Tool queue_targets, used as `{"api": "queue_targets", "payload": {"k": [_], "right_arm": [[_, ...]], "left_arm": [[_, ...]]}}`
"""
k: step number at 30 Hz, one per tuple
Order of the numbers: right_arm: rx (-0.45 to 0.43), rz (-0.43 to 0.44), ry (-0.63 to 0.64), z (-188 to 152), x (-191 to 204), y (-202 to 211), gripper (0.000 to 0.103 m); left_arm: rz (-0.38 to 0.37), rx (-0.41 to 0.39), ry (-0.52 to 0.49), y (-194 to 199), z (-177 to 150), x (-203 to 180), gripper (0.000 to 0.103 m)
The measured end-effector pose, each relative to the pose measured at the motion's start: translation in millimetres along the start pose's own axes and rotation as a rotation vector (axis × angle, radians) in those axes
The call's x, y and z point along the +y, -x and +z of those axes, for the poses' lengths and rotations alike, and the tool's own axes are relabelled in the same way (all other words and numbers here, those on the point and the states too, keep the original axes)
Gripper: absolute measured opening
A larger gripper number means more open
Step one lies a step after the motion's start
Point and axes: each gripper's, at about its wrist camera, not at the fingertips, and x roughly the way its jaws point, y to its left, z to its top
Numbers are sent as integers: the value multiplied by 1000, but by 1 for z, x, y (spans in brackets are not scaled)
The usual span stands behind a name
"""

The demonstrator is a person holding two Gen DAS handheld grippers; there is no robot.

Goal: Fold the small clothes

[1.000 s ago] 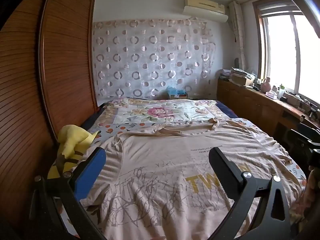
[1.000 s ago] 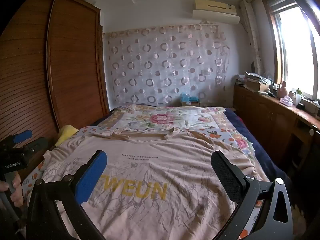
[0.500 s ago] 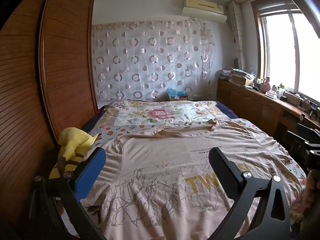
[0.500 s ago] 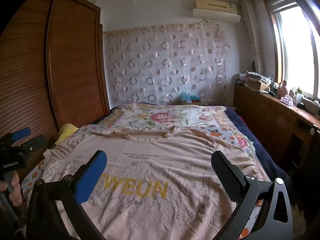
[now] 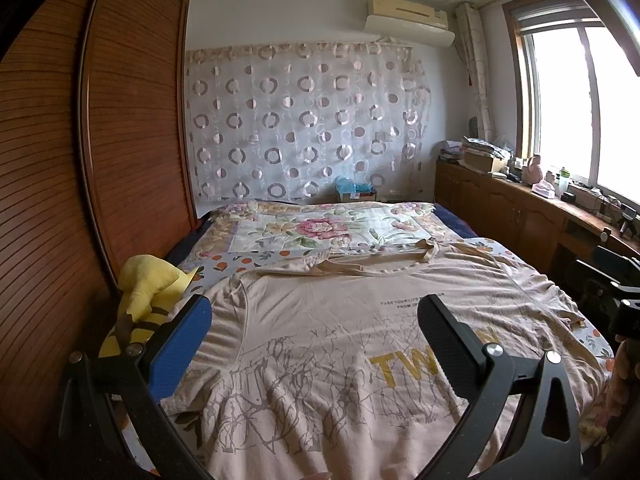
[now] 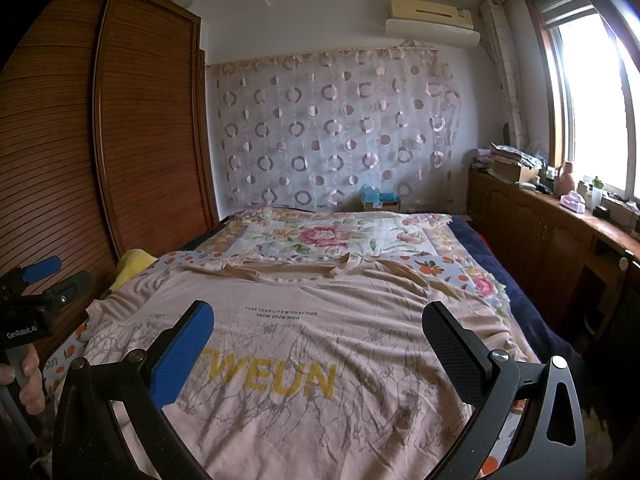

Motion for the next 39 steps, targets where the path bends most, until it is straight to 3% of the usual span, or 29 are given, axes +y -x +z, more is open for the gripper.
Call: {"api": "queue_targets", "payload": {"k": [39], "right_arm": [[5,-2,-1,1,-1,1,103]], "left_arm": [[2,-3,-1,5,8,1,103]]}}
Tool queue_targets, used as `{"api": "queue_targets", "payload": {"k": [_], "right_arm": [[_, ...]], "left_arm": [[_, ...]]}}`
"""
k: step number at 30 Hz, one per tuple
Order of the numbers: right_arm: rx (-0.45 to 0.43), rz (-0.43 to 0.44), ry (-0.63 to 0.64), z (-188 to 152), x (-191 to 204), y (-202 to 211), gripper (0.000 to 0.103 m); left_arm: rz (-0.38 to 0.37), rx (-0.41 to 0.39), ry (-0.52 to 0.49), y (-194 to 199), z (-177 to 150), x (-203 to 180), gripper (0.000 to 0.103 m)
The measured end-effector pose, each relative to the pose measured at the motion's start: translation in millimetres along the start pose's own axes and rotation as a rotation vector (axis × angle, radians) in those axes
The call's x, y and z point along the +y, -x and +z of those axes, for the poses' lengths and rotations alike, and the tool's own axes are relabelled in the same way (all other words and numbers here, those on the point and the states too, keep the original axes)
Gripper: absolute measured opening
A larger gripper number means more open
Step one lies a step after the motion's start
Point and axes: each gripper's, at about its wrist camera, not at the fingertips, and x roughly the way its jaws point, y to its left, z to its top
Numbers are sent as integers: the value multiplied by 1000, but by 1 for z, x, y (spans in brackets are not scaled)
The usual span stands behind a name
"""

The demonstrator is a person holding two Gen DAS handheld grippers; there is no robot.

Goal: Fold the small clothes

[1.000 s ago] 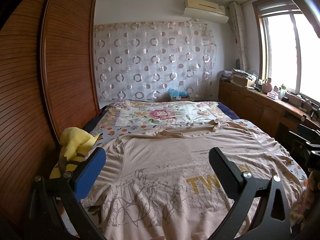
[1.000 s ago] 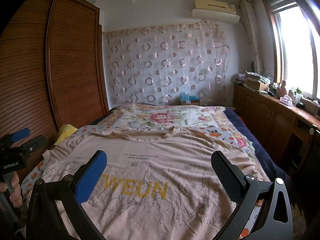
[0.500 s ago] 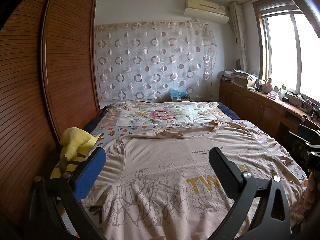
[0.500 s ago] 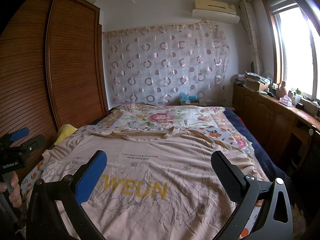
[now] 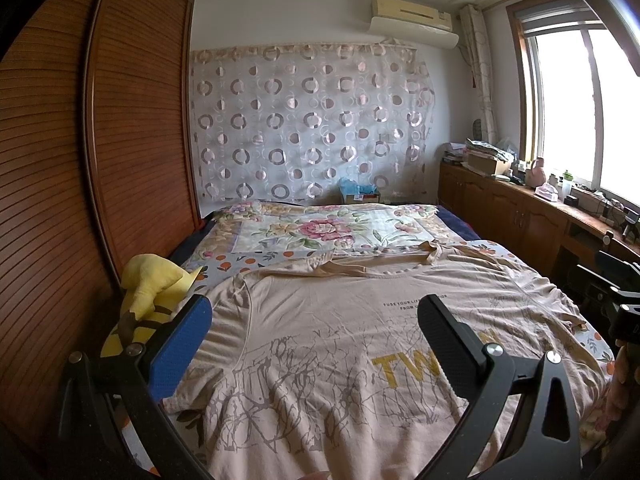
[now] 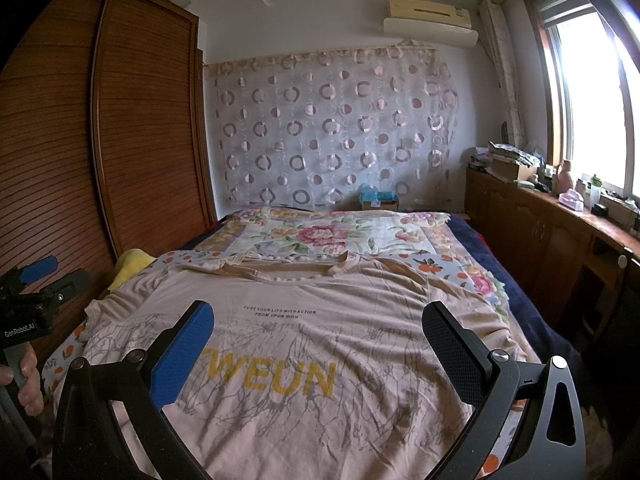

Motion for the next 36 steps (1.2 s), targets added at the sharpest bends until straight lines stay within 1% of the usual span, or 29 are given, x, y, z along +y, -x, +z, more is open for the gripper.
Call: {"api": "queue_targets", "payload": {"k": [20,24,25,27,36], "right_arm": [[-4,13,10,-1,2,1,103],[10,32,13,-2,3,-6,103],[13,37,14,-1,3,-6,103],[18,47,23,0,5,-10,103],[53,129,89,6,28,-32,103]], "left_arm": [[2,-1,-1,0,0,0,103],[11,13,3,0,4,9,103],[17,17,7,2,9,19,103],[27,28,10,1,11,26,103],[81,79,21,-17,-5,55,103]]}}
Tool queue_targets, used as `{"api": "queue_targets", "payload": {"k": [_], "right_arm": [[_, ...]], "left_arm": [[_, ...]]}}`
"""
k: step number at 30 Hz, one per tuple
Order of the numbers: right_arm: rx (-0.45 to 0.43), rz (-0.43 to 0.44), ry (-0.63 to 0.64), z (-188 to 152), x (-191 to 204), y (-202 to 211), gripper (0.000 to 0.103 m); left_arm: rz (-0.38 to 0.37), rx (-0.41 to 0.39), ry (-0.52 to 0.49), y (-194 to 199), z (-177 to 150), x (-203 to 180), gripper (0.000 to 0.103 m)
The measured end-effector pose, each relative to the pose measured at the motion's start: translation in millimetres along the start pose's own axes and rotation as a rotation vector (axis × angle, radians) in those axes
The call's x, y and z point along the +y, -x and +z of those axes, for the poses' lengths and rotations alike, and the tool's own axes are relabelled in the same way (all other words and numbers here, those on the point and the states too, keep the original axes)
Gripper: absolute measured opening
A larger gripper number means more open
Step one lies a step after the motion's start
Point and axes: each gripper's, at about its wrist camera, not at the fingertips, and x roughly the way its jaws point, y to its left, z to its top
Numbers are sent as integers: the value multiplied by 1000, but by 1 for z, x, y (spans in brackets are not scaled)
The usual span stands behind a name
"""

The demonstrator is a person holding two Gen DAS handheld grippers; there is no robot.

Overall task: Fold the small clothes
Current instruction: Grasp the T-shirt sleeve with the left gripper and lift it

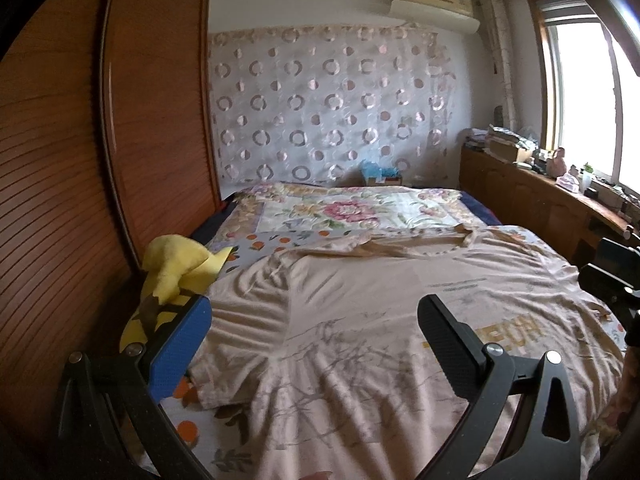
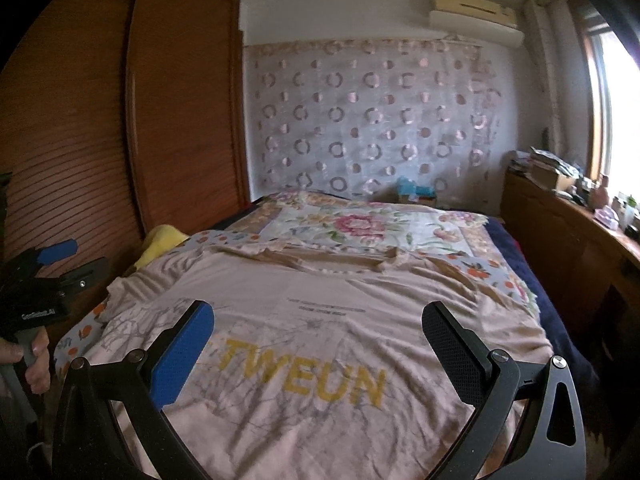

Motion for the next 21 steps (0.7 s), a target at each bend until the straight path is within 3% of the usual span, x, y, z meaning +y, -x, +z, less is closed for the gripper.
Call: {"api": "queue_targets", "payload": {"k": [16,21], "right_arm": [[57,80,38,6,-8,-25,103],[73,91,47,7,-5,-33,103]], "left_arm": [[67,131,-1,-48,-29,56,103],[42,182,-15,-69,-32,79,103]]}}
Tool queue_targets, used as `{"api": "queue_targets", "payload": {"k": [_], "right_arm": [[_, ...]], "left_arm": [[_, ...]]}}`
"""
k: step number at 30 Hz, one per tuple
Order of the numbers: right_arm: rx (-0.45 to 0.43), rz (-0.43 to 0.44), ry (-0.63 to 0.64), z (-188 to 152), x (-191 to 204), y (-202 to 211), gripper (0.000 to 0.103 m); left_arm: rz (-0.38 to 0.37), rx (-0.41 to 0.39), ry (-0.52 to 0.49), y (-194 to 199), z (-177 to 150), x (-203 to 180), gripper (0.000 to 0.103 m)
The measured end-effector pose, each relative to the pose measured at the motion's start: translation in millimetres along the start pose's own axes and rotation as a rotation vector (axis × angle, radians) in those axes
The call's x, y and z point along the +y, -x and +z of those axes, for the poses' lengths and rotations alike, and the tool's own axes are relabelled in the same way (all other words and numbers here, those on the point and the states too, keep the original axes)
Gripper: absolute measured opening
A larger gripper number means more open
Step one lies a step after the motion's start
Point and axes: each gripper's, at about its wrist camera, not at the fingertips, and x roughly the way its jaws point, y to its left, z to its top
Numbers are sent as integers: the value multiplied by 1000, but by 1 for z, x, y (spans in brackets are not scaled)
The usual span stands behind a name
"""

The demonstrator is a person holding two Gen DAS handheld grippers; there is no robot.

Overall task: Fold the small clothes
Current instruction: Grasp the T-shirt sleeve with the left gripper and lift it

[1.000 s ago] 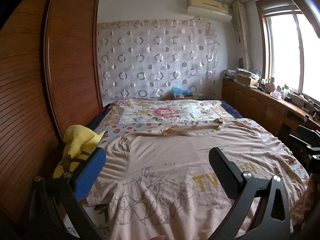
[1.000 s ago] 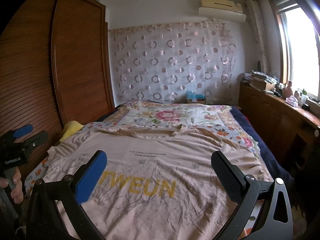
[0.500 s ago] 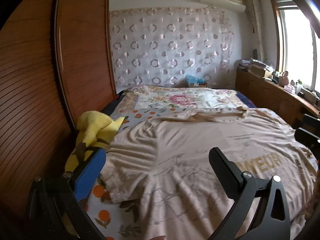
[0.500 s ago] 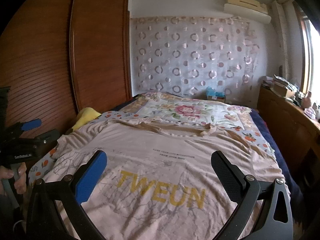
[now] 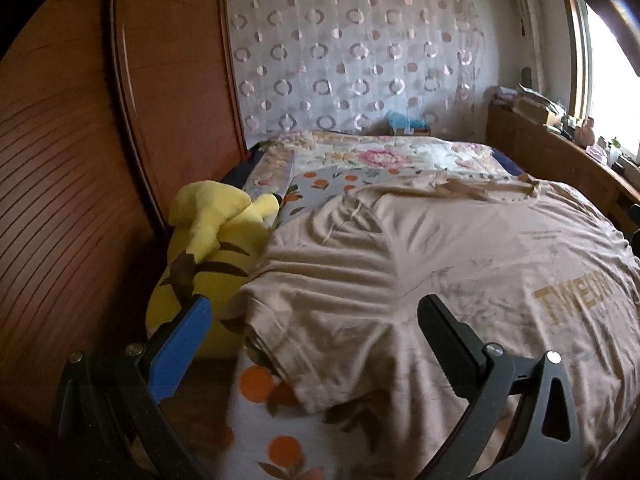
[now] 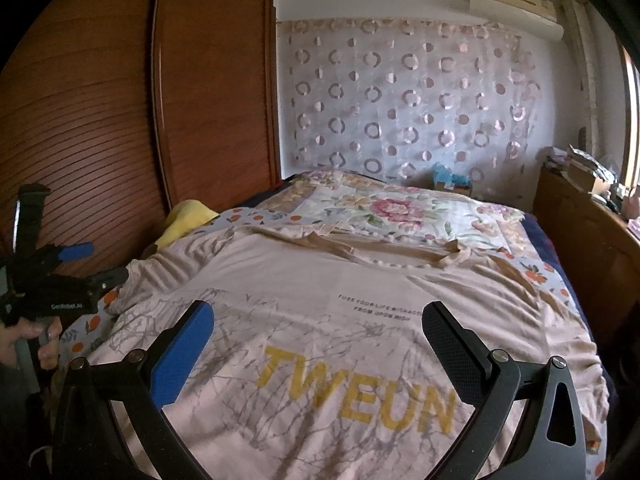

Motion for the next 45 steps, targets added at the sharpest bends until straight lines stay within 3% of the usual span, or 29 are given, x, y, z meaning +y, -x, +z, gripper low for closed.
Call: {"api": "queue_targets", "payload": {"k": [6,13,18,22,25,34,40,45], "right_arm": [[26,11,10,3,3,-8,103],[108,62,50,5,7,-27,103],[156,95,83,7,14,-30,103],[167,104,107,8,14,-25,103],[167,105,109,7,13,-21,103],[143,87,73,4,-1,-13,103],[125,43,44,3,-17,-6,103],[112,14,21,-1,-23,2,103]], "left_arm": [[-25,52,-30,-19,6,24,96],[-69,164,-4,-54,7,50,68],[-102,237,27,-73,1,60,58],[-147,226,45,-71,-2,62,25],[-143,218,19,-68,-1,60,8],[-203,90,-9,-32,37,36,5],[-309,29,-119,-15,76,-29,5],[-398,37,-172,-8,85,-78,6]]}}
